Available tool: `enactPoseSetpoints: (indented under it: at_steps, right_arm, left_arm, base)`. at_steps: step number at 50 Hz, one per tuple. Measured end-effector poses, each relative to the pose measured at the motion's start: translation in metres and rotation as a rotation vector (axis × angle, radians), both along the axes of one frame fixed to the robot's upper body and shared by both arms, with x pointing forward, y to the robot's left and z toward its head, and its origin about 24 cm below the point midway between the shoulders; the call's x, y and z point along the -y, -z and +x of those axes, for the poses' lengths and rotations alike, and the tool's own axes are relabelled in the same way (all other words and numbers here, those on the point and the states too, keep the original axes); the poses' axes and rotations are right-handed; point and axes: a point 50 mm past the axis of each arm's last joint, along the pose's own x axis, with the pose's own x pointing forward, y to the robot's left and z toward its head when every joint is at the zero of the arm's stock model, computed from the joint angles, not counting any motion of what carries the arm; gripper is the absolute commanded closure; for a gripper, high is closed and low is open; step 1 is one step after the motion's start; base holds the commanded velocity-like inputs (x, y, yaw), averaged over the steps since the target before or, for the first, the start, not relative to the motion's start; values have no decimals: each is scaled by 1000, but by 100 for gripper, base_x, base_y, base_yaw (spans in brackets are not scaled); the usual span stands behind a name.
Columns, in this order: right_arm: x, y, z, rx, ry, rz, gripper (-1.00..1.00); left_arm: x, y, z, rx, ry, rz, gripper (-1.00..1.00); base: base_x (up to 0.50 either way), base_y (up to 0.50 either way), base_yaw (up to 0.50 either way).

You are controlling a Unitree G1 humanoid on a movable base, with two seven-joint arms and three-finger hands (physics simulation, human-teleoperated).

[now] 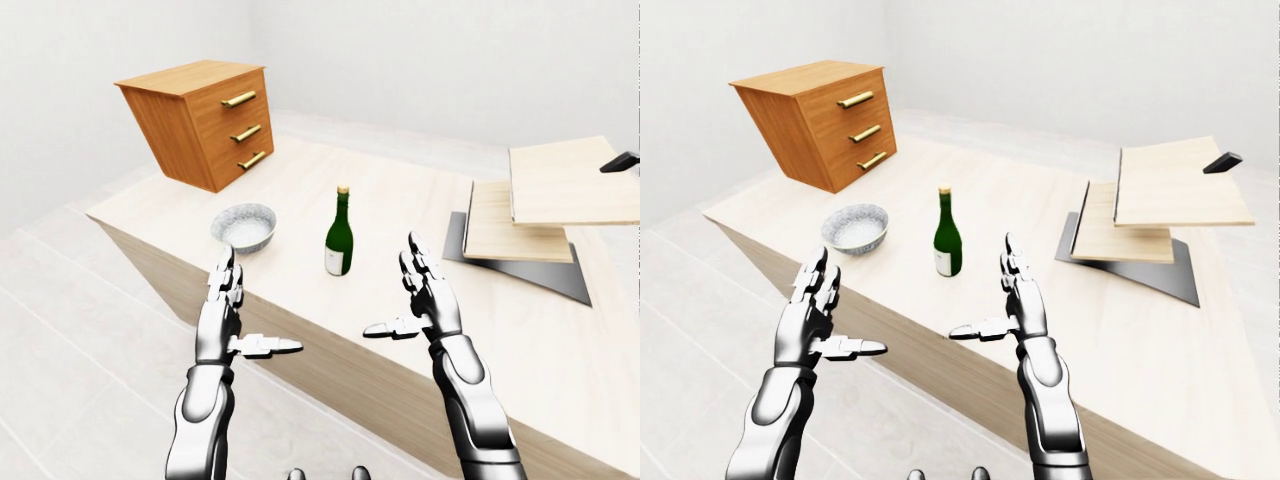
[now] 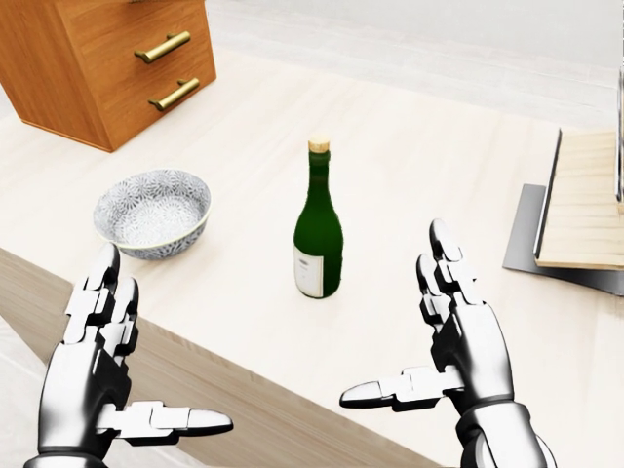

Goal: Put the wine bottle on the wine rack.

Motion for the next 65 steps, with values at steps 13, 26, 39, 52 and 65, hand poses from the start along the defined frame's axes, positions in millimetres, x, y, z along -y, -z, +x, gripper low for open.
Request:
enactPoseSetpoints:
  at_steps: [13,26,39,52,65]
  right_arm:
    - [0,0,-1,-1,-1,-4,-100]
    - [-2,1,0,-6,-13,-18,-100]
    - [-3,1,1,-5,-19,-23,-100]
    - [-2,0,2,-1,-6,-12,-100]
    - [-2,-1,3,2,-2,-17,-100]
  left_arm:
    - [0,4,0,-8,2,-4,-100]
    - [0,5,-1,-12,-2,-4,-100]
    - [-1,5,-2,-10,-4,-5,-100]
    - [-2,4,-2,-9,-5,-6,-100]
    - [-2,5,-2,-9,-5,-8,-100]
  base:
    - [7,-10,0]
    - [10,5,0]
    - [27,15,0]
    - [0,0,0]
    - [29,-7,0]
